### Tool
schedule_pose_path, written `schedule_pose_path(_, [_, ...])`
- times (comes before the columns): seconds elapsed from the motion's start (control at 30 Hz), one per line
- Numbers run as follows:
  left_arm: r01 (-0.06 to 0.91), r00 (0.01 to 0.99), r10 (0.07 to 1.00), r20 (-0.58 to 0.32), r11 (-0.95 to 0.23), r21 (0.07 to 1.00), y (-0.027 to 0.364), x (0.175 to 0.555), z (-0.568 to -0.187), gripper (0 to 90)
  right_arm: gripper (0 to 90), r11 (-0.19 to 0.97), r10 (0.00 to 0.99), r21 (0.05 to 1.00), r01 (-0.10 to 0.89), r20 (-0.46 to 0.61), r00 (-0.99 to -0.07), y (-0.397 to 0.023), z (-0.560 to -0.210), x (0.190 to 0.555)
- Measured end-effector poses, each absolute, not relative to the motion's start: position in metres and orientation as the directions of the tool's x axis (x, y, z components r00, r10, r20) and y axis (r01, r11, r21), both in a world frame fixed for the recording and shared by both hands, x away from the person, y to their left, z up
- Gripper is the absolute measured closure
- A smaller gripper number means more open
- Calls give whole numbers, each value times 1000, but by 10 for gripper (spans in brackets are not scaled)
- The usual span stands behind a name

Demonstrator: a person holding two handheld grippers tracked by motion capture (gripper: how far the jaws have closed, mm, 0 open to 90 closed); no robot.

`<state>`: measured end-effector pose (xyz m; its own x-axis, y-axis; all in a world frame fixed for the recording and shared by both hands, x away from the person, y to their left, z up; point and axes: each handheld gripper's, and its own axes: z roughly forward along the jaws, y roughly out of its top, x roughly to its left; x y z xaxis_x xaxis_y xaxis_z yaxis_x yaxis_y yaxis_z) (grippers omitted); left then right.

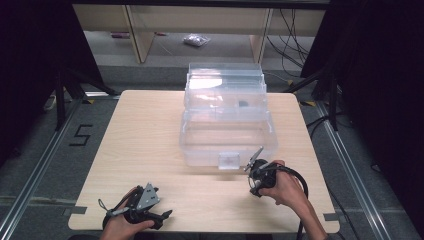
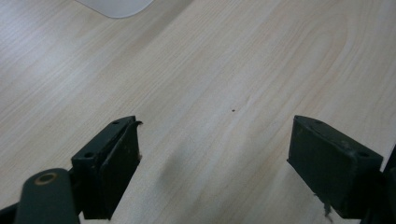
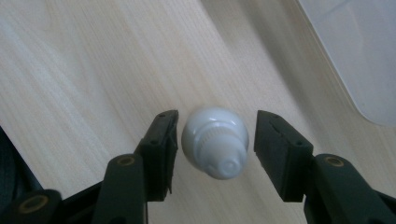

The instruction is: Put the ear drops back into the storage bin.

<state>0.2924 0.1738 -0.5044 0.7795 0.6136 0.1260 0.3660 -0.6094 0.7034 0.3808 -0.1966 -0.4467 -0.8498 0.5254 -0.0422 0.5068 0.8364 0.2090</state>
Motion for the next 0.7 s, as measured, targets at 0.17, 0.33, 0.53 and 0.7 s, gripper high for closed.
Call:
schedule_pose_path(0.17, [364,782,610,128,-614,701,174,292,-504,160,539,838,528,189,512,-41,-848,-194,-448,381])
schedule_pose_path(0.33, [367,783,610,121,-610,702,174,292,-504,160,596,848,515,170,502,-35,-857,-193,-449,381])
schedule_pose_path(0.53, [366,780,613,127,-611,702,174,292,-504,160,600,862,495,156,483,-50,-867,-191,-449,381])
schedule_pose_path(0.7, [366,780,612,126,-611,702,174,292,-504,160,600,853,512,153,498,-69,-856,-192,-445,380])
